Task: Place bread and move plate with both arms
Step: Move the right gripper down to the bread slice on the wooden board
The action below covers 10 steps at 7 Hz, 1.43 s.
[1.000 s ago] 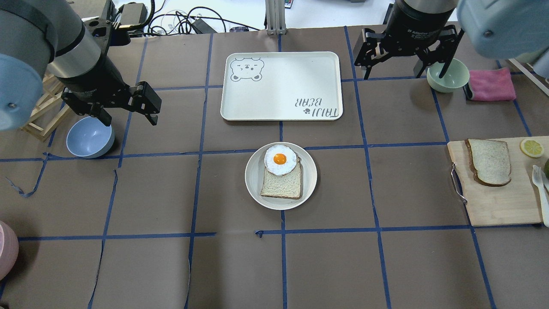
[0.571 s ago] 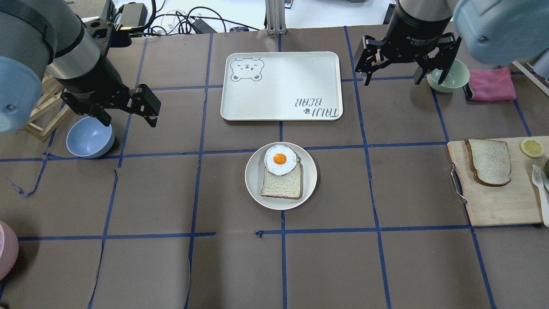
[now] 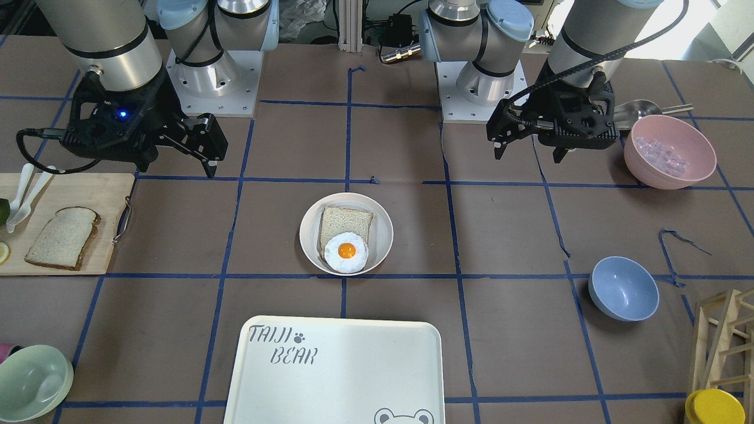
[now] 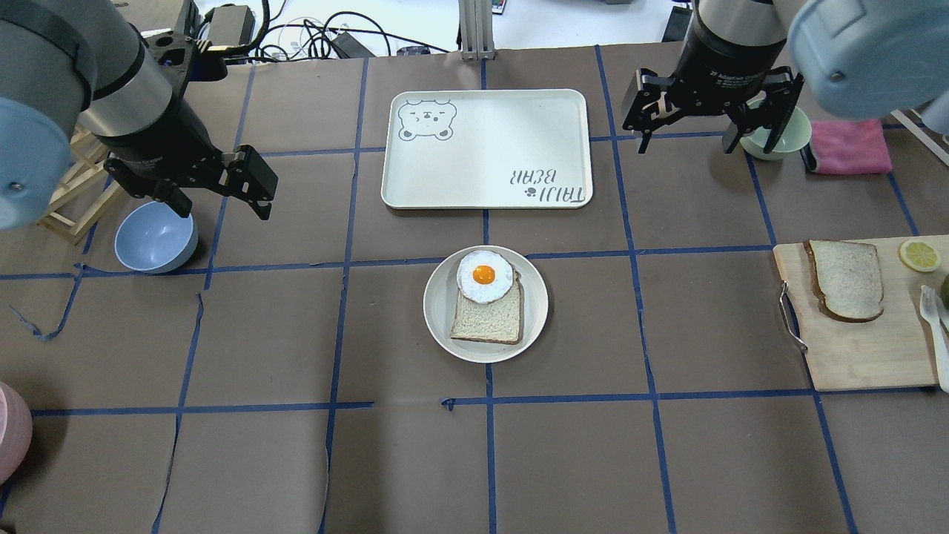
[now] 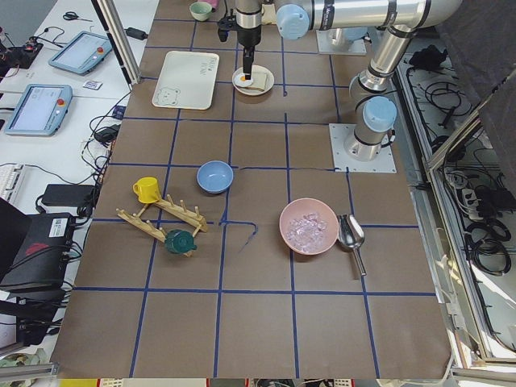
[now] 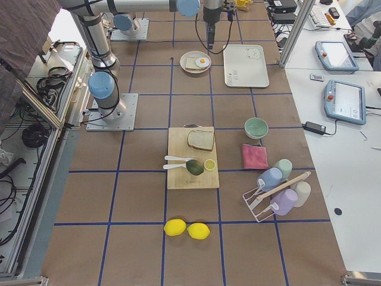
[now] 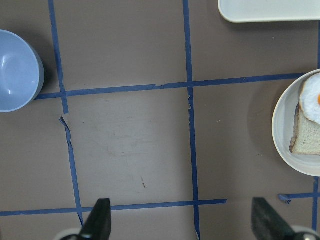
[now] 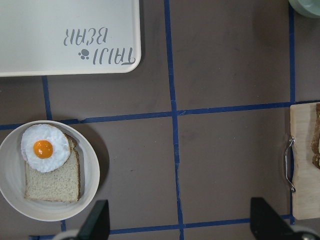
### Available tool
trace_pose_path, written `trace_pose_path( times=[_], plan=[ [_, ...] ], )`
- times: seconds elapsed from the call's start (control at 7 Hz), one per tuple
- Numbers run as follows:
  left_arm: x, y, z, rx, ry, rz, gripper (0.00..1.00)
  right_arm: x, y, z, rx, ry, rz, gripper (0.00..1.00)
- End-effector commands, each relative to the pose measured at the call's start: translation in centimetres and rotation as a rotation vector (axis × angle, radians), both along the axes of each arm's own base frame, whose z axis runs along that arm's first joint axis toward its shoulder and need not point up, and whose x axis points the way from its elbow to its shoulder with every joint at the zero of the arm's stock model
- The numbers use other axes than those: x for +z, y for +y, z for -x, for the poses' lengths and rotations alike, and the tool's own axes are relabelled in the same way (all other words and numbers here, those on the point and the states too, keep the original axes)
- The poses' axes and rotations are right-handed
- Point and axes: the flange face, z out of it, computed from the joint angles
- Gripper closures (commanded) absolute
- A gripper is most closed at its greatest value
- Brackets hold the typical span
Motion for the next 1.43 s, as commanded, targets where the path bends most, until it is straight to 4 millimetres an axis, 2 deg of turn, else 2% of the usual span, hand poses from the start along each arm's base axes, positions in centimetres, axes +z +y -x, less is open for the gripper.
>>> trace_pose_path(
  times=[0.0,0.14,0.29,0.43,0.71,0.86,1.0,1.14,1.29],
  plan=[
    [0.1,0.0,0.0,0.001,0.000,0.003,0.00,-0.9,-0.5,2.0,0.013,0.003,-0.020,0.00],
    [0.3,-0.1,0.0,-0.001,0.001,0.008,0.00,-5.9,-2.4,5.7,-0.006,0.000,-0.067,0.00],
    [0.2,-0.1,0.0,0.001,0.002,0.005,0.00,-9.3,-4.2,10.4,-0.066,0.083,0.006,0.00],
    [0.2,0.0,0.0,-0.001,0.000,0.003,0.00,-14.2,-3.8,12.9,-0.090,0.227,-0.020,0.00],
    [0.0,0.0,0.0,-0.002,0.001,0.000,0.00,-21.2,-2.7,17.0,-0.121,0.238,-0.052,0.00],
    [0.2,0.0,0.0,-0.001,0.000,0.003,0.00,-24.5,-3.3,18.4,-0.083,0.245,-0.046,0.01],
    [0.1,0.0,0.0,0.001,0.000,0.002,0.00,-26.3,-3.6,19.9,-0.051,0.247,-0.065,0.10],
    [0.0,0.0,0.1,-0.001,0.003,0.002,0.00,-26.9,-3.3,22.0,-0.073,0.249,-0.084,0.14],
    [0.0,0.0,0.0,-0.001,0.002,0.001,0.00,-27.4,-2.8,22.4,-0.047,0.255,-0.114,0.27]
  ],
)
